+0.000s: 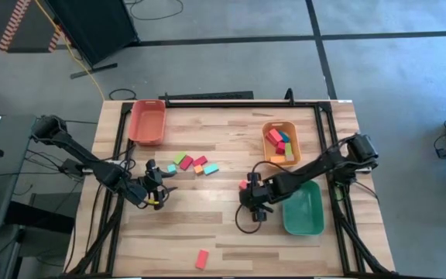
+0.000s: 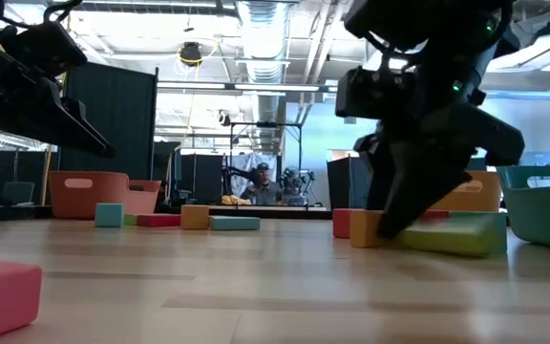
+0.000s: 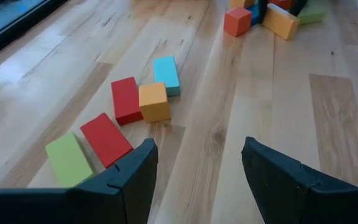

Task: Sort blocks by size
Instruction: Put the small rectangular yellow block into the green bin

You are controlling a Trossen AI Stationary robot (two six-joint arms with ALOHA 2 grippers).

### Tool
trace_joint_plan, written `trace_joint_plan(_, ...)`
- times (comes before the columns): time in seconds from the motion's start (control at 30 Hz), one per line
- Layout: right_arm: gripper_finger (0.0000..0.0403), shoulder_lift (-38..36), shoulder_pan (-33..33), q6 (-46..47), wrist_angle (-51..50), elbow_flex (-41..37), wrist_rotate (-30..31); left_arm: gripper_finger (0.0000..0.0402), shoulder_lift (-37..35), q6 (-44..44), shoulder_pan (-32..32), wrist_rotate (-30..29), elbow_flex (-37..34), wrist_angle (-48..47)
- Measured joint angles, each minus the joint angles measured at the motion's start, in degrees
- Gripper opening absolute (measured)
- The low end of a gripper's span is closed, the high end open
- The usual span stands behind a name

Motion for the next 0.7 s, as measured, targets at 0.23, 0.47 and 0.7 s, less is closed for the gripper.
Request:
trace_joint_plan(0.23,0.0155,0.78,-0.41,0.05,-1.77,2.14,-0.47,0.0224,0.00,0.05,0.00,-0.09,0.00,-0.10)
trace_joint_plan(0.47,0.0078,0.71,-0.17,-0.41,-6.70,5.84,-0.45,0.0224,0.00,0.53,0.00,-0.09,0.02,-0.15)
trace_joint_plan(0.7,0.0078,0.56,1.57,0.65,-17.93,13.39,1.75,0.0224,0.00,0.91,0.00,-0.09,0.02,-0.17)
